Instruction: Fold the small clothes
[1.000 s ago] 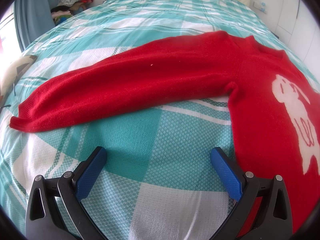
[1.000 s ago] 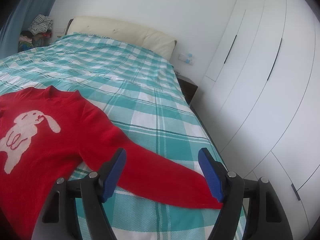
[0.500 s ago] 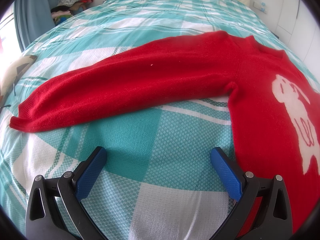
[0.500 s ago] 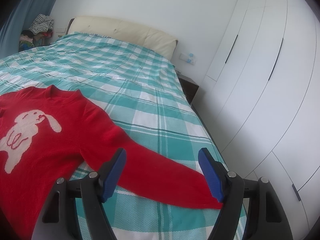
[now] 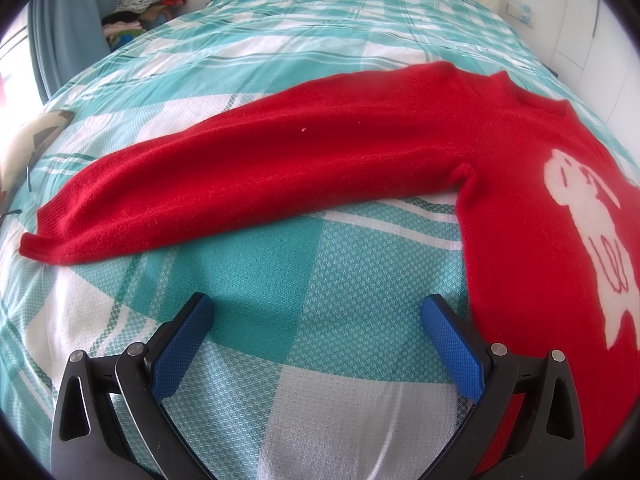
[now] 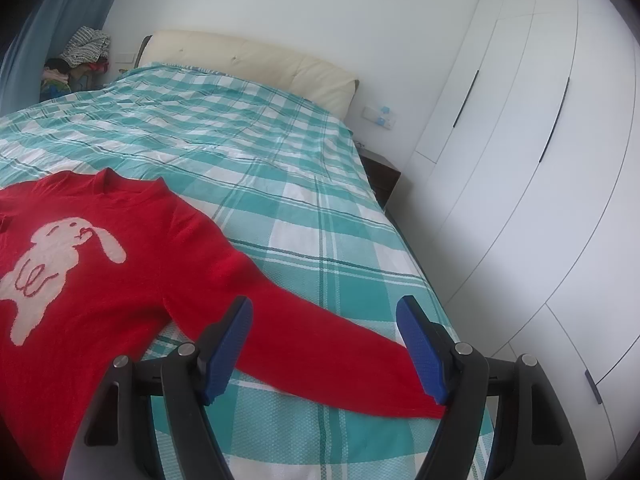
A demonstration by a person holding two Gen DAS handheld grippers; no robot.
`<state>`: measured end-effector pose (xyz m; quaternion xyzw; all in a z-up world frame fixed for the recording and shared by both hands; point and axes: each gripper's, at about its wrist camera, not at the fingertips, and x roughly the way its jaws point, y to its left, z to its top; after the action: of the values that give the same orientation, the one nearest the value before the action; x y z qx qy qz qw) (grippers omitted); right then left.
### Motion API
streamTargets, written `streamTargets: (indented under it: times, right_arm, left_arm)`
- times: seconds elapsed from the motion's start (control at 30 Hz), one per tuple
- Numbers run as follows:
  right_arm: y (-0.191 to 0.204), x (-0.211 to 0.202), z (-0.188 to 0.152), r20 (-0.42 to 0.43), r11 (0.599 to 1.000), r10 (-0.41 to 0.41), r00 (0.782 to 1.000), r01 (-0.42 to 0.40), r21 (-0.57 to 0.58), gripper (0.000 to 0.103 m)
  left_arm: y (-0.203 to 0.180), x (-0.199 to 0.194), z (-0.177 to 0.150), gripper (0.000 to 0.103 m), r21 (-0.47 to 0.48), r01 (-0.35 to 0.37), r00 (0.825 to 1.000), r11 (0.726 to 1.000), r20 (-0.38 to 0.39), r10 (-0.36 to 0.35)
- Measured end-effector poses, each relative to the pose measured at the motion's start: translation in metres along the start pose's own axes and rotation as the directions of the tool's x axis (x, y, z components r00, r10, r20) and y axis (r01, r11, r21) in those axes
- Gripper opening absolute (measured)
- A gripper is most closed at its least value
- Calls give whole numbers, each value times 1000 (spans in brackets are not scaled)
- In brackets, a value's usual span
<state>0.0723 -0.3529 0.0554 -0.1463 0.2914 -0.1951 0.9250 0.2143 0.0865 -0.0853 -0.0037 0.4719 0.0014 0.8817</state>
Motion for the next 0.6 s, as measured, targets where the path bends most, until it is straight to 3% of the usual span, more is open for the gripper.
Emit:
streamTargets:
  times: [0.6]
  right_arm:
    - [0, 3, 1, -4, 1000, 7, 1000, -7, -1, 74]
  left_arm:
    - [0, 0, 0, 103, 0, 0, 1000, 1000, 0, 0]
